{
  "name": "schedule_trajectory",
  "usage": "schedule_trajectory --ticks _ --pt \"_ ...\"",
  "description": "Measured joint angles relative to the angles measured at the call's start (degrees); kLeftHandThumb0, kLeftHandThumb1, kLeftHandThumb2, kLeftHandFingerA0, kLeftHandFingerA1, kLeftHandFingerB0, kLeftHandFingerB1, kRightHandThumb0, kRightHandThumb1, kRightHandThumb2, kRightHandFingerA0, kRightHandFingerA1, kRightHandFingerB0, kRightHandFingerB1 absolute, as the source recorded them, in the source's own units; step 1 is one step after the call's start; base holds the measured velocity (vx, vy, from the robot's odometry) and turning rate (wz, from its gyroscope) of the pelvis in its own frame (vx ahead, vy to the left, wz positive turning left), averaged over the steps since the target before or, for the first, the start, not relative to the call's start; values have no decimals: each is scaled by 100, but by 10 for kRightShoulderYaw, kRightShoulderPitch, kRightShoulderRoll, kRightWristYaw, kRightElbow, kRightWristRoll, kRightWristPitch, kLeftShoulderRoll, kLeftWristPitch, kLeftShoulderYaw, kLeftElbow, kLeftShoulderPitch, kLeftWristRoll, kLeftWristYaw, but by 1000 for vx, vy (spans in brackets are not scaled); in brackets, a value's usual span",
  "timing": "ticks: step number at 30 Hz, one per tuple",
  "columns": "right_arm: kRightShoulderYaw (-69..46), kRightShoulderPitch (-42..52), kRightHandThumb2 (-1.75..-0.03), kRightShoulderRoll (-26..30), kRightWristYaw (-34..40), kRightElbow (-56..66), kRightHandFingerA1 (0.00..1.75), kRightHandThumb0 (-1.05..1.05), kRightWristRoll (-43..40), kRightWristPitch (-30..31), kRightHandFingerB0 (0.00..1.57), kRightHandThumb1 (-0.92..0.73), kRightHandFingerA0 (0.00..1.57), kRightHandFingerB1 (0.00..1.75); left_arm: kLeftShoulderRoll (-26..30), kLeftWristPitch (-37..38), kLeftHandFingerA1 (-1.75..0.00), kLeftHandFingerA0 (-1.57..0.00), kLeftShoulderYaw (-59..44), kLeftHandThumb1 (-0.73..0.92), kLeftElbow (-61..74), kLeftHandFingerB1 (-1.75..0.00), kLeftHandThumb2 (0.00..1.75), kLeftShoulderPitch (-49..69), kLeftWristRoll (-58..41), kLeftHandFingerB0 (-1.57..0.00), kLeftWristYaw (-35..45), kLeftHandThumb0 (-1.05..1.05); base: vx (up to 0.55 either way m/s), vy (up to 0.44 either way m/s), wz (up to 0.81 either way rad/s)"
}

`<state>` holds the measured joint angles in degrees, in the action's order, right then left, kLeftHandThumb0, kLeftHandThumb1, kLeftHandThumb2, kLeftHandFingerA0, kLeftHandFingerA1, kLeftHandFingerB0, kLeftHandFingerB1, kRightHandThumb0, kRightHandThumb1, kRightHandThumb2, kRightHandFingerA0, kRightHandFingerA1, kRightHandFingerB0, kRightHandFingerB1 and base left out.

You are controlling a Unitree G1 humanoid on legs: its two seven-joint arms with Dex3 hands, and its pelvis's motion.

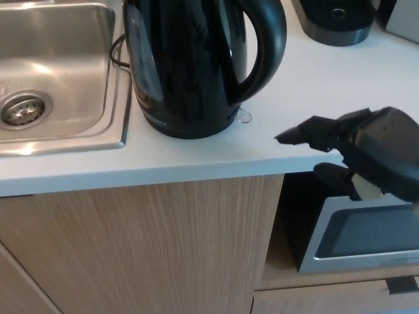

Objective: Pick up a kettle using the right hand on left side of the counter and then walk right towards the kettl base and turn on the kettle

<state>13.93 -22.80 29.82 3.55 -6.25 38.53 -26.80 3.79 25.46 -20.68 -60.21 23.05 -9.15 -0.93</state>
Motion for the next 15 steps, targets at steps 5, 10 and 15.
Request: schedule_trajectory --ticks 5,10,15 --pt "5 -30 -75 -12 -6 -9 164 -15 10 18 48 -57 91 43 0 0 -105 -100 2 54 -5 -92 119 2 1 -85 0 32 0 0 0" --pt "12 -49 -75 -28 -9 -27 168 -15 17 31 51 -57 89 43 0 0 -105 -99 1 54 -1 -92 118 8 0 -83 0 33 0 0 0" --pt "15 -66 -78 -36 -8 -50 167 -15 21 38 49 -56 94 44 -1 0 -103 -98 1 52 25 -92 115 21 0 -85 -1 26 0 0 0"
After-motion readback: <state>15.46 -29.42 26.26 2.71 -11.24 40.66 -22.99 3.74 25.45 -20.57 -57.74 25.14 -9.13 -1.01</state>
